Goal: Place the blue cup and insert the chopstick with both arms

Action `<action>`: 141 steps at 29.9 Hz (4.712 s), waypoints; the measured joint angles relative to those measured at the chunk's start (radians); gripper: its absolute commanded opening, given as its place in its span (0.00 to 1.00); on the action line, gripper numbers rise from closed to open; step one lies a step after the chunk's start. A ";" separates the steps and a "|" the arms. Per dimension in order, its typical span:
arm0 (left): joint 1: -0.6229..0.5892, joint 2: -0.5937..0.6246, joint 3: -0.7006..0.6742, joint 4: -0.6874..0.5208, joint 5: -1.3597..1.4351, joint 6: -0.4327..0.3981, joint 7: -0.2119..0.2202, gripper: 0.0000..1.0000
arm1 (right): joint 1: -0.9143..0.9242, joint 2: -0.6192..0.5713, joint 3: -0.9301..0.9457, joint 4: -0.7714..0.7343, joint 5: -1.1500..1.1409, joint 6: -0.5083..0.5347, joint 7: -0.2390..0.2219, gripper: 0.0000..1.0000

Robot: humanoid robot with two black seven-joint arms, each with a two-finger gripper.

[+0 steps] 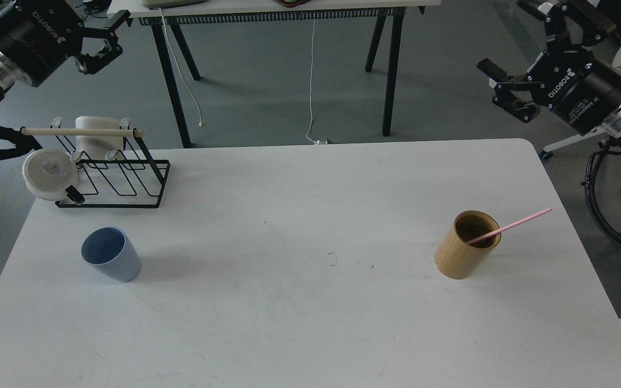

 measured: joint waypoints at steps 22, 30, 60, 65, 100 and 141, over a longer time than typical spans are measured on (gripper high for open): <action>0.124 0.295 -0.002 -0.014 0.434 0.000 -0.534 1.00 | -0.009 0.008 -0.007 -0.008 0.000 0.000 0.000 0.99; 0.119 0.301 0.048 -0.013 0.556 0.000 -0.577 1.00 | -0.011 0.005 -0.006 -0.008 0.000 0.000 0.000 0.99; 0.288 0.528 0.129 -0.306 1.604 0.000 -0.578 1.00 | -0.040 0.010 0.003 -0.013 0.000 0.000 0.000 0.99; 0.330 0.599 0.197 -0.336 1.605 0.000 -0.578 1.00 | -0.041 0.011 -0.004 -0.013 0.000 0.000 0.000 0.99; 0.266 0.483 0.417 -0.138 1.609 0.000 -0.578 0.99 | -0.050 0.017 0.004 -0.008 0.000 0.000 0.000 0.99; 0.267 0.237 0.466 0.118 1.660 0.000 -0.578 0.93 | -0.063 0.017 0.004 -0.004 0.002 0.000 0.000 0.99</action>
